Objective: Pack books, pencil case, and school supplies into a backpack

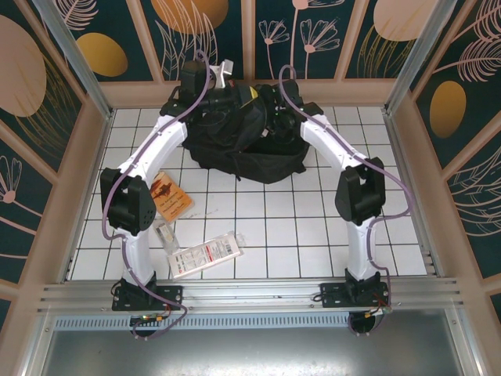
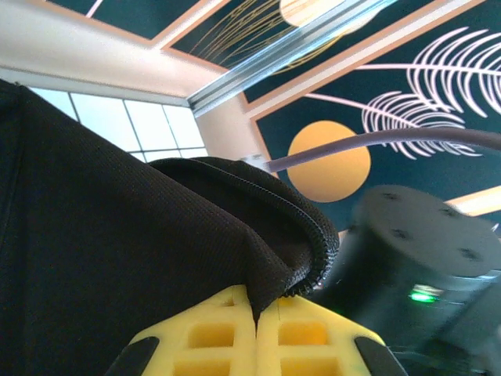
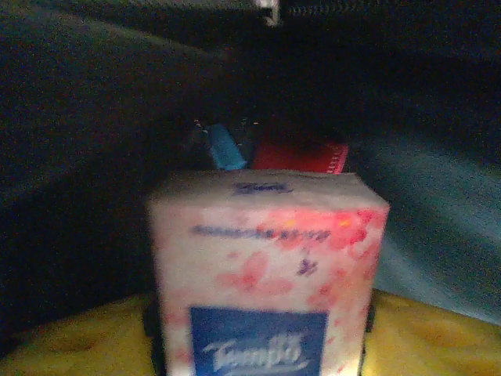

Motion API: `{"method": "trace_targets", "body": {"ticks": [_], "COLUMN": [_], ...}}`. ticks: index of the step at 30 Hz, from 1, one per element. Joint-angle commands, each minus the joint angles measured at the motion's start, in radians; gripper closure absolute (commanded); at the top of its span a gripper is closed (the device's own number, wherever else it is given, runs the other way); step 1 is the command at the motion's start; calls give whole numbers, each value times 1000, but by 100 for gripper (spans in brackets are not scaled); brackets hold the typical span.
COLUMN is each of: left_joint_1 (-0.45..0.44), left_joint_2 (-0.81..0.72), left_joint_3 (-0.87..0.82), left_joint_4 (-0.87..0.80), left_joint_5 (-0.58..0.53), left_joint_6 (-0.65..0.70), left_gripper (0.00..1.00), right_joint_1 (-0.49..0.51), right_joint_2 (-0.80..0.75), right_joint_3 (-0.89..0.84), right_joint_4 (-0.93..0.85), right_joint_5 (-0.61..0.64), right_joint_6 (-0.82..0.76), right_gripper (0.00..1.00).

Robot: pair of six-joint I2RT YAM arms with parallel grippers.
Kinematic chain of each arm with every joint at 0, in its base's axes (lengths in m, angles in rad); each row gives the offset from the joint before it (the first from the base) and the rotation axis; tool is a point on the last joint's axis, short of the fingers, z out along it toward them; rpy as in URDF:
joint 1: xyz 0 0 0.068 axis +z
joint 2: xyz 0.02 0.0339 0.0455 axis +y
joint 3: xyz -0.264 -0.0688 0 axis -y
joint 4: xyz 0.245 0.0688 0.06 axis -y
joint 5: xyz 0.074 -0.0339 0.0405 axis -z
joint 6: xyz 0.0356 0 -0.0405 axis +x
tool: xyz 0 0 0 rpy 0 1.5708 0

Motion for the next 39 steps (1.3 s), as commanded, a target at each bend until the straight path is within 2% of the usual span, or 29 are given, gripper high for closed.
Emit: {"method": "trace_targets", "body": {"ticks": [1, 3, 9, 16, 22, 27, 33, 36, 39], "left_joint_1": [4, 4, 4, 4, 4, -3, -32, -48, -63], "left_joint_2": [-63, -63, -58, -55, -73, -84, -87, -96, -103], "left_joint_3": [77, 79, 77, 54, -17, -69, -100, -127, -150], "left_joint_4": [98, 89, 70, 36, 47, 46, 32, 34, 32], "left_joint_5": [47, 44, 38, 36, 68, 94, 87, 79, 67], "left_joint_6": [-31, -26, -2, 47, 76, 102, 132, 146, 159], "left_gripper": [100, 100, 100, 100, 100, 100, 100, 100, 100], "right_joint_1": [-1, -3, -22, -44, -106, -134, -135, -135, -127], "right_joint_2": [0, -19, -139, -395, -531, -526, -446, -392, -341], "right_joint_3": [39, 24, -96, -350, -470, -422, -333, -299, -227], "right_joint_4": [102, 117, 144, 200, 228, 208, 183, 219, 193], "right_joint_5": [-99, -87, -64, -41, -135, -220, -271, -326, -319], "right_joint_6": [75, 67, 13, -97, -110, 51, 262, 324, 341], "right_gripper": [17, 14, 15, 26, 37, 31, 32, 31, 30]}}
